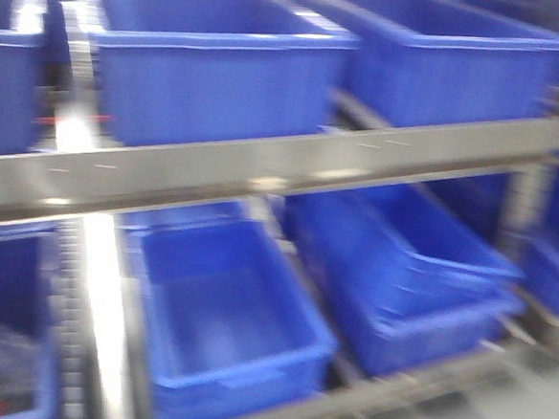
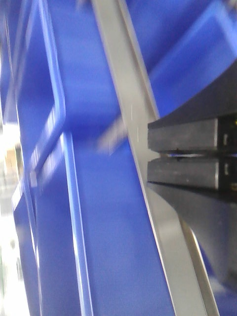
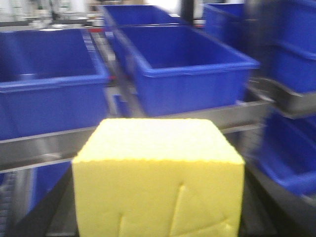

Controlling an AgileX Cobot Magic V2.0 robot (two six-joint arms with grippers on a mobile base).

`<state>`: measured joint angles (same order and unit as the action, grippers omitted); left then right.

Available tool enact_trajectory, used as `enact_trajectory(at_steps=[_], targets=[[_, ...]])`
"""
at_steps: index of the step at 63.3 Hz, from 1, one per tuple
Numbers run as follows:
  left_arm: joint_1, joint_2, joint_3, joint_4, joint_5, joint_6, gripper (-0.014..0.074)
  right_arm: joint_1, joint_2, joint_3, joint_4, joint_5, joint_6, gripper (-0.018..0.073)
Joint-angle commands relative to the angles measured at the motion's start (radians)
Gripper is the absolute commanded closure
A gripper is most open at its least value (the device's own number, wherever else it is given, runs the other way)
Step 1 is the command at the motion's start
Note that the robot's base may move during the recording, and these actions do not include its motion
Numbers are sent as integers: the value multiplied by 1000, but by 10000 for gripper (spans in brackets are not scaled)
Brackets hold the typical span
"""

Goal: Place yellow foam block on left shelf second layer
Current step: 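Approach the shelf and stop facing the blue bins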

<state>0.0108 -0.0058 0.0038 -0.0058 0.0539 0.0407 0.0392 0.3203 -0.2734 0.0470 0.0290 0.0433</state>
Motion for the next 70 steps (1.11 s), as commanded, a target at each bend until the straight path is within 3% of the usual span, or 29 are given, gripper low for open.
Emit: enact_trajectory(at_steps=[1, 70], targets=[[-4, -17, 24, -5, -83, -4, 472, -4, 8, -28, -4, -86, -9, 78], [-4, -17, 24, -5, -83, -4, 472, -4, 8, -28, -4, -86, -9, 78]])
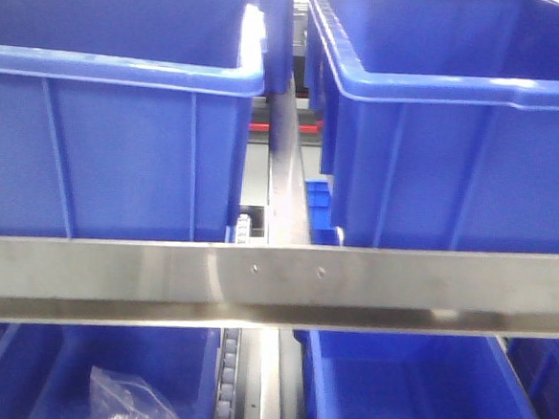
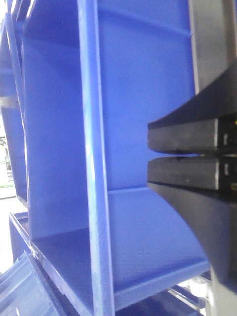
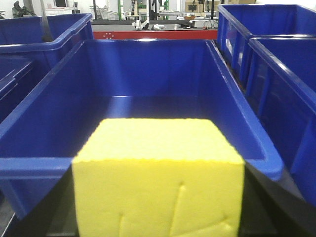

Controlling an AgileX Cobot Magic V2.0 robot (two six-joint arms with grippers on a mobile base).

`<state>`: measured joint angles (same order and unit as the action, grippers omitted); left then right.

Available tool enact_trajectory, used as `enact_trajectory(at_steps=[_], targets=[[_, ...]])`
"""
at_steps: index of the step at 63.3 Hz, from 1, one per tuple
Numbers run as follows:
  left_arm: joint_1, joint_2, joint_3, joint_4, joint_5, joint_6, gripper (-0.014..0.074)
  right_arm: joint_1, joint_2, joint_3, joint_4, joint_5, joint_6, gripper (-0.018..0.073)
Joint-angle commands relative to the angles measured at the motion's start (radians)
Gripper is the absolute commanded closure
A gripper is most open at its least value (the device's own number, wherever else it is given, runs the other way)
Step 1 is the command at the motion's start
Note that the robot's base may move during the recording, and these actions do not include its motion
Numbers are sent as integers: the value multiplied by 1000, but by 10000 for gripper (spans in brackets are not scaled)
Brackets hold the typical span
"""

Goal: Place yellow foam block on left shelf second layer

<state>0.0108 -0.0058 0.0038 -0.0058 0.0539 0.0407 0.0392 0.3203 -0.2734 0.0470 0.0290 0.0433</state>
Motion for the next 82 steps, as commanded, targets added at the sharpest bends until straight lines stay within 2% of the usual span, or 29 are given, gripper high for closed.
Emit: enact_trajectory(at_steps=[1, 29, 40, 70, 82], targets=[[-4, -17, 24, -5, -83, -4, 472, -4, 8, -28, -4, -86, -9, 78], [-4, -17, 24, -5, -83, -4, 472, -4, 13, -28, -4, -113, -9, 78], [-4, -17, 24, -5, -83, -4, 472, -4, 68, -76, -5, -105, -11, 78], [-4, -17, 24, -5, -83, -4, 472, -4, 599, -366, -5, -150, -24, 78], [-4, -17, 24, -5, -83, -4, 472, -4, 749, -416, -5, -178, -24, 77]])
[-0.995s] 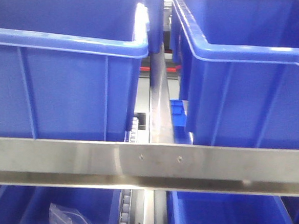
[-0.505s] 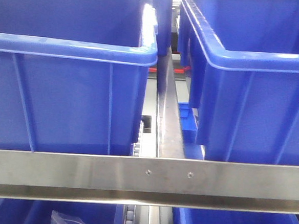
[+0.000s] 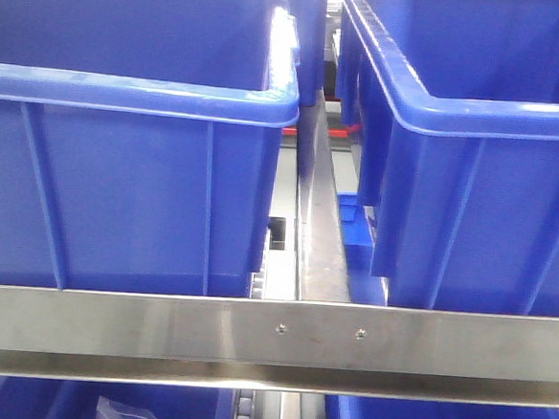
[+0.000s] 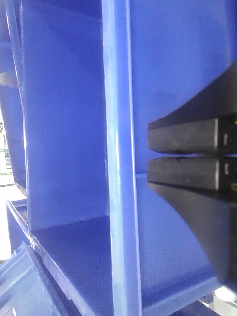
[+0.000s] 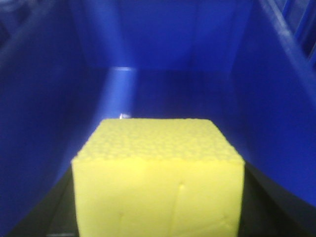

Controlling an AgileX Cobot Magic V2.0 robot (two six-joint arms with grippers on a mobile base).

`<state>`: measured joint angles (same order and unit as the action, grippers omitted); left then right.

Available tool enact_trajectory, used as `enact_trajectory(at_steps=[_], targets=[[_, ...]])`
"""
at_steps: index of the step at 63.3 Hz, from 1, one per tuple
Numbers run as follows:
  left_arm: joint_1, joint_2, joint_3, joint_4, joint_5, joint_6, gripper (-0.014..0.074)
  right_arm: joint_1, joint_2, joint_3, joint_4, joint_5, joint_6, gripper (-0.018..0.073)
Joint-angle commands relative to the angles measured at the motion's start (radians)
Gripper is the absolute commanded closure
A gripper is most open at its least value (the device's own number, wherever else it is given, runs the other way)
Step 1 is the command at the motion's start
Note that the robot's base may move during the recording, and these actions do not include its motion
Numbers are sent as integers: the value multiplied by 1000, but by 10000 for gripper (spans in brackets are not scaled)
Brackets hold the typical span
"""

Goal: Place yellow foam block on left shelf second layer

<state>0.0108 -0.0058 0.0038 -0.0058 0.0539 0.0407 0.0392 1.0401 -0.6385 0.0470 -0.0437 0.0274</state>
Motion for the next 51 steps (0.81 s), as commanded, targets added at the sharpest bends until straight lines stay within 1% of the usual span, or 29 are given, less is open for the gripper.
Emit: enact_trajectory(at_steps=[1, 6, 12, 25, 34, 37, 40, 47, 50, 51], targets=[[-4, -17, 24, -5, -83, -4, 472, -4, 39, -55, -5, -106, -8, 76], [-4, -17, 24, -5, -83, -4, 472, -4, 60, -69, -5, -100, -8, 32], [-4, -17, 24, -5, -83, -4, 472, -4, 74, -84, -5, -84, -8, -80], [-4, -17, 24, -5, -83, -4, 472, -4, 81, -94, -5, -85, -8, -66], [-4, -17, 24, -5, -83, -4, 472, -4, 46, -94, -5, -79, -8, -54], [-4, -17, 24, -5, -83, -4, 472, -4, 26, -93, -5, -76, -8, -10], [-4, -17, 24, -5, -83, -4, 472, -4, 2, -93, -5, -71, -8, 54], [-4, -17, 24, -5, -83, -4, 472, -4, -47, -92, -5, -30, -8, 304], [-4, -17, 24, -5, -83, -4, 472, -4, -69, -87, -5, -12, -8, 449], [-4, -17, 24, -5, -83, -4, 472, -4, -77, -83, -5, -11, -8, 483]])
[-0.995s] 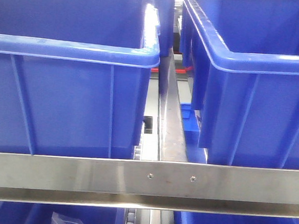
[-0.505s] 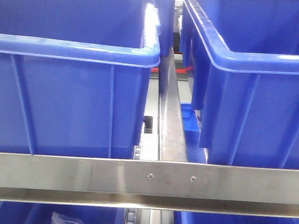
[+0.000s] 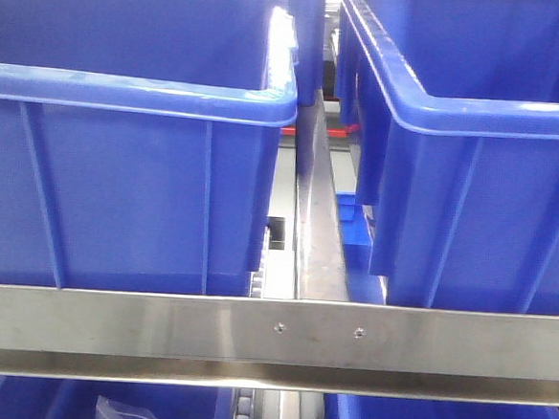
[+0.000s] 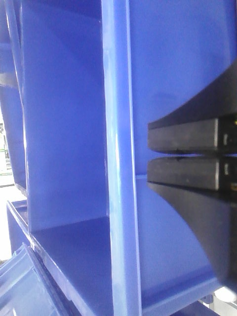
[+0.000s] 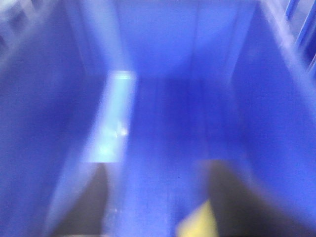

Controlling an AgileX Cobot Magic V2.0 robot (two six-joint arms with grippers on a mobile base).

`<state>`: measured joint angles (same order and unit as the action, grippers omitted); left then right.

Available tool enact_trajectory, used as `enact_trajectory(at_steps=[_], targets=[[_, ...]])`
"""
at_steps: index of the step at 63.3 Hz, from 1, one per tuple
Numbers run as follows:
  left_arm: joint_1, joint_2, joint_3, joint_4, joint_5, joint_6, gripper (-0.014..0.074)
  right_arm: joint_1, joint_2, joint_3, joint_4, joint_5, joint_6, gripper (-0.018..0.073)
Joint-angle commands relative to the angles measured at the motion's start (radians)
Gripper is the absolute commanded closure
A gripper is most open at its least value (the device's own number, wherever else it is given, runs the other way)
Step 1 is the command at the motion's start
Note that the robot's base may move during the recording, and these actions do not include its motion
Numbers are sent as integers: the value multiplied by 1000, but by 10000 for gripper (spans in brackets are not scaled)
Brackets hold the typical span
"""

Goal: Place yellow foam block on left shelf second layer

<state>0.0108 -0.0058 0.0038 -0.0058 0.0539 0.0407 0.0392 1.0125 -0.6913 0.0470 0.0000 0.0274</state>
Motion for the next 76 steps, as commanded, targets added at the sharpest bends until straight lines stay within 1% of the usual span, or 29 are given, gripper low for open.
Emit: enact_trajectory(at_steps=[1, 6, 12, 20, 25, 32, 38, 44, 54, 76], targets=[[-4, -17, 24, -5, -83, -4, 472, -4, -56, -24, -5, -54, -8, 515], [-4, -17, 24, -5, -83, -4, 472, -4, -102, 14, -5, -57, -8, 486], [-4, -17, 24, -5, -83, -4, 472, -4, -167, 86, -5, -66, -8, 501], [-4, -17, 24, -5, -83, -4, 472, -4, -319, 249, -6, -133, -8, 501], [-4, -17, 24, -5, -83, -4, 472, -4, -426, 341, -6, -152, -8, 501], [-4, -17, 24, -5, -83, -4, 472, -4, -600, 449, -6, -138, -8, 501], [-4, -17, 24, -5, -83, -4, 472, -4, -741, 520, -6, -96, -8, 501], [-4, -17, 24, -5, -83, -4, 472, -4, -871, 561, -6, -59, -8, 501], [-4, -17, 24, -5, -83, -4, 472, -4, -988, 605, -6, -60, -8, 501], [-4, -17, 24, -5, -83, -4, 472, -4, -1002, 611, -6, -58, -8, 501]])
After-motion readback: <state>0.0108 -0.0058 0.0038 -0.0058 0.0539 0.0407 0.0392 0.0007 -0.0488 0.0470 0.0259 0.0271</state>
